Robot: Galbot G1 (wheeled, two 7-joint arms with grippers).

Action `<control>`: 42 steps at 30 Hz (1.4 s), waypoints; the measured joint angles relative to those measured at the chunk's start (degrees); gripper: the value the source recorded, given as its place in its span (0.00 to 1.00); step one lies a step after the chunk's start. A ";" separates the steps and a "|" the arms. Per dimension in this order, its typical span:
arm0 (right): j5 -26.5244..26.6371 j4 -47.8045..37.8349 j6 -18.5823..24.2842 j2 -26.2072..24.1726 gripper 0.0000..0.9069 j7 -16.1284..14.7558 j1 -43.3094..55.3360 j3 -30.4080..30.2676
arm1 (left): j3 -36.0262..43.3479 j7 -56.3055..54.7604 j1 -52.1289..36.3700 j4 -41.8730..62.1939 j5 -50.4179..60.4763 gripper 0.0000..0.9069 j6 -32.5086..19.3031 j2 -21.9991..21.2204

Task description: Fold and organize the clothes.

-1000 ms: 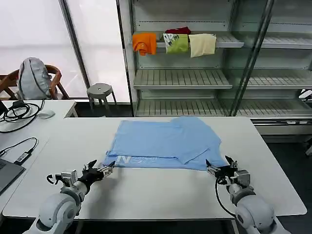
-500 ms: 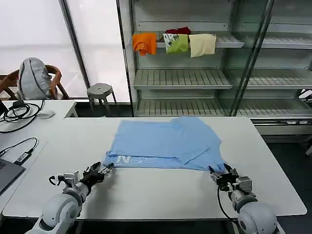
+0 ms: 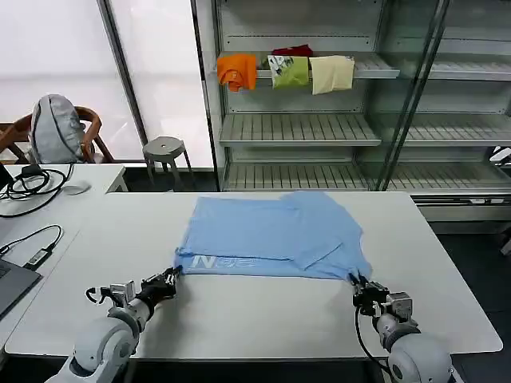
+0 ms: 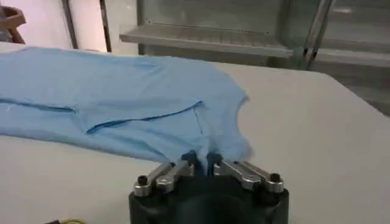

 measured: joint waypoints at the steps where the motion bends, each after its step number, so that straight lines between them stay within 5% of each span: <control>1: 0.00 0.32 -0.15 0.00 0.00 0.00 -0.31 0.13 | -0.07 0.14 0.14 -0.11 0.22 0.00 0.03 0.10; 38: -9.69 19.04 2.90 1.77 0.00 -1.49 -25.92 5.91 | -15.93 4.71 28.55 -17.93 6.12 0.00 -0.85 1.49; 41: -10.03 19.89 3.33 2.17 0.00 -1.61 -27.35 6.24 | -16.88 4.93 30.18 -18.76 6.73 0.01 -0.98 0.98; 42: -10.17 20.18 3.45 2.33 0.00 -1.62 -27.80 6.30 | -17.21 5.06 30.68 -19.03 6.94 0.14 -0.96 0.83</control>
